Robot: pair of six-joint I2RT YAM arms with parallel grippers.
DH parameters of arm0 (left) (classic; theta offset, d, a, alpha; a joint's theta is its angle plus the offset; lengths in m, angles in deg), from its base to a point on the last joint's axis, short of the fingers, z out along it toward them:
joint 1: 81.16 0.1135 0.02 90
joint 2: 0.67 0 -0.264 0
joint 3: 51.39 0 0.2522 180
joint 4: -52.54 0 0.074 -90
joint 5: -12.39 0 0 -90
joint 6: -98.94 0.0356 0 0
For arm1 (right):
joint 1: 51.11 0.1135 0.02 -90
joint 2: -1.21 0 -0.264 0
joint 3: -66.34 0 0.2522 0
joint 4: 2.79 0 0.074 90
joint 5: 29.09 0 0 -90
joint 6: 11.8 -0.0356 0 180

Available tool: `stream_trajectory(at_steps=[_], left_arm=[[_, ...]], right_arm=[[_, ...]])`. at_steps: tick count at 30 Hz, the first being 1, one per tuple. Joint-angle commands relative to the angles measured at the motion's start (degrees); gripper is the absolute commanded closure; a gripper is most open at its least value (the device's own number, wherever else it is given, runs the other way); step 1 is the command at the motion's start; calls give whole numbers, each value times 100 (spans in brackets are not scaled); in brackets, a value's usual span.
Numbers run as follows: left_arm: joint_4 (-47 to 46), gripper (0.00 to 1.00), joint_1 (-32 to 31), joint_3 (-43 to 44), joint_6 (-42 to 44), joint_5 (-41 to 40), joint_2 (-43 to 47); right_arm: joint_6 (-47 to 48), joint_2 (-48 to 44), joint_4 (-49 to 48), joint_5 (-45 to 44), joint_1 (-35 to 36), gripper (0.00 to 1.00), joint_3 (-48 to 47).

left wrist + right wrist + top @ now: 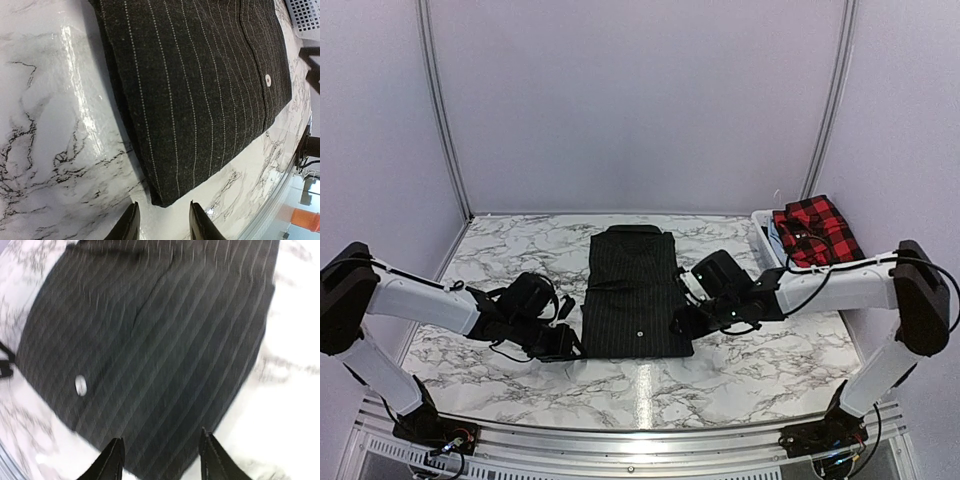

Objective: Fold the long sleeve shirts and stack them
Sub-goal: Pick up the 2/3-rectangle-folded shirt from the center of the board.

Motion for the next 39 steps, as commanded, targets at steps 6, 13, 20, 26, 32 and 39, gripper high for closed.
stream_trajectory(at_steps=[6,13,20,26,32,39], left_arm=[[120,66,-156,2,608,-391,213],[119,67,-267,42,789,-563,116],[174,68,-300,65,913,-638,8],[174,68,-373,166,1050,-615,-157],[174,69,-413,262,1171,-606,-399],[174,69,-450,394,1340,-535,-528]], right_arm=[[82,-1119,-255,518,309,58,1562],[201,-972,-516,410,311,60,1745],[324,-622,-677,397,348,66,1602],[365,-526,-664,332,367,70,1540],[355,-545,-694,251,368,73,1537],[390,-479,-712,208,375,78,1454]])
